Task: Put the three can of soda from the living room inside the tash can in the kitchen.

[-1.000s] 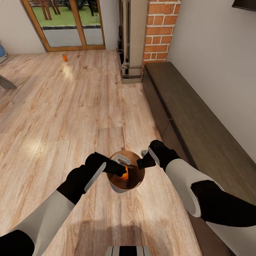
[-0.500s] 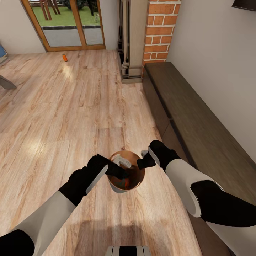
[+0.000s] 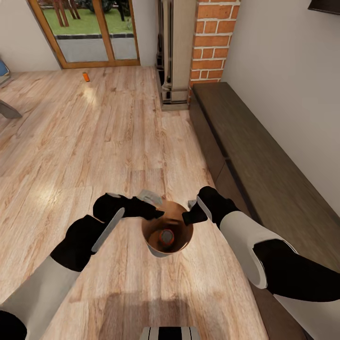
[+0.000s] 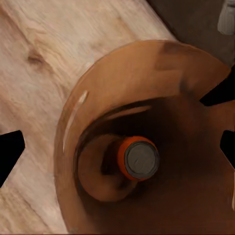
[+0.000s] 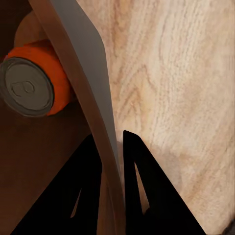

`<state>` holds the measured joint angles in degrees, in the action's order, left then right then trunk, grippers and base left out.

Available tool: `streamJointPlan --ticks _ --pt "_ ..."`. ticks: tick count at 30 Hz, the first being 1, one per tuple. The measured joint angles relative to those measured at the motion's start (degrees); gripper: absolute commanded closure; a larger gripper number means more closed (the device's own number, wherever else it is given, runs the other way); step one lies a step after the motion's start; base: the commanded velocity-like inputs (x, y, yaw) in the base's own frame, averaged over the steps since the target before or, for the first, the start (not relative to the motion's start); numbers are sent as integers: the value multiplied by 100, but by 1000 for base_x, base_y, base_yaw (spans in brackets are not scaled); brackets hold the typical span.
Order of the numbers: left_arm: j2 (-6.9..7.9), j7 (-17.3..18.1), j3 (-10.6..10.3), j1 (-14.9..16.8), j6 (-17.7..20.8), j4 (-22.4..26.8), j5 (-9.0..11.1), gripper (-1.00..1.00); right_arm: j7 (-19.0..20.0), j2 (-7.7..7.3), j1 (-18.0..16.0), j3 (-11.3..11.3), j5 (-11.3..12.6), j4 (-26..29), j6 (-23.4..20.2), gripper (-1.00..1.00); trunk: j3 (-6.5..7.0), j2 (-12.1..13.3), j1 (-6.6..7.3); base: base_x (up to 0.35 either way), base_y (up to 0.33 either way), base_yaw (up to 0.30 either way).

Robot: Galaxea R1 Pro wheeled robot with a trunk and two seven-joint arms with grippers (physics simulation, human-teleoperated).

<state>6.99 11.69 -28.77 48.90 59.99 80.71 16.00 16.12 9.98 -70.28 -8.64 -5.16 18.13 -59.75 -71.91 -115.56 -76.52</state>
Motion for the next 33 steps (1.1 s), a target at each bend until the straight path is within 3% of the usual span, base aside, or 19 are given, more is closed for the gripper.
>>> streamJointPlan --ticks 4,6,9,10,12,16,19,22,23,28,32,33 --pt "453 185 682 -278 -1 505 36 -100 -4 1 -1 12 92 -29 -10 100 0 0 0 0 0 0" --pt "556 298 959 -380 0 609 48 -100 -14 0 -1 1 21 -36 -4 100 0 0 0 0 0 0" --pt "820 516 1806 -553 -5 784 18 -100 -20 0 -2 -10 -13 -48 -2 100 0 0 0 0 0 0" --pt "931 555 2254 -712 -7 825 -17 -100 -21 0 -2 -7 7 -52 -4 100 0 0 0 0 0 0" --pt "1024 571 2913 -1020 -55 833 -56 -100 -22 0 1 -1 46 -55 -8 100 0 0 0 0 0 0" --pt "1062 521 3667 -1499 -488 811 -169 -100 -32 0 5 -15 17 -62 -5 100 0 0 0 0 0 0" --pt "1068 464 4004 -1956 -1084 565 -335 -100 -36 0 7 -23 6 -69 -4 100 -1 0 0 0 0 0" --pt "1070 455 4100 -2197 -1640 49 -420 -100 -39 0 9 -19 30 -74 -7 100 -1 0 0 0 0 0" --pt "1070 454 4120 -2259 -1862 -279 -457 -100 -39 0 12 -20 31 -87 -8 100 -1 0 -1 0 0 0" --pt "1067 456 4137 -2339 -2373 -986 -603 -100 -40 0 43 -30 -9 -111 -6 100 -1 0 0 0 0 0" --pt "1037 455 4128 -2363 -3038 -1593 -655 -100 -347 -26 258 -35 100 -91 -21 100 -1 0 0 0 0 0" --pt "1031 457 4126 -2364 -3125 -1647 -657 -100 -420 -28 298 -73 -10 -86 -14 100 -1 0 0 0 0 0"
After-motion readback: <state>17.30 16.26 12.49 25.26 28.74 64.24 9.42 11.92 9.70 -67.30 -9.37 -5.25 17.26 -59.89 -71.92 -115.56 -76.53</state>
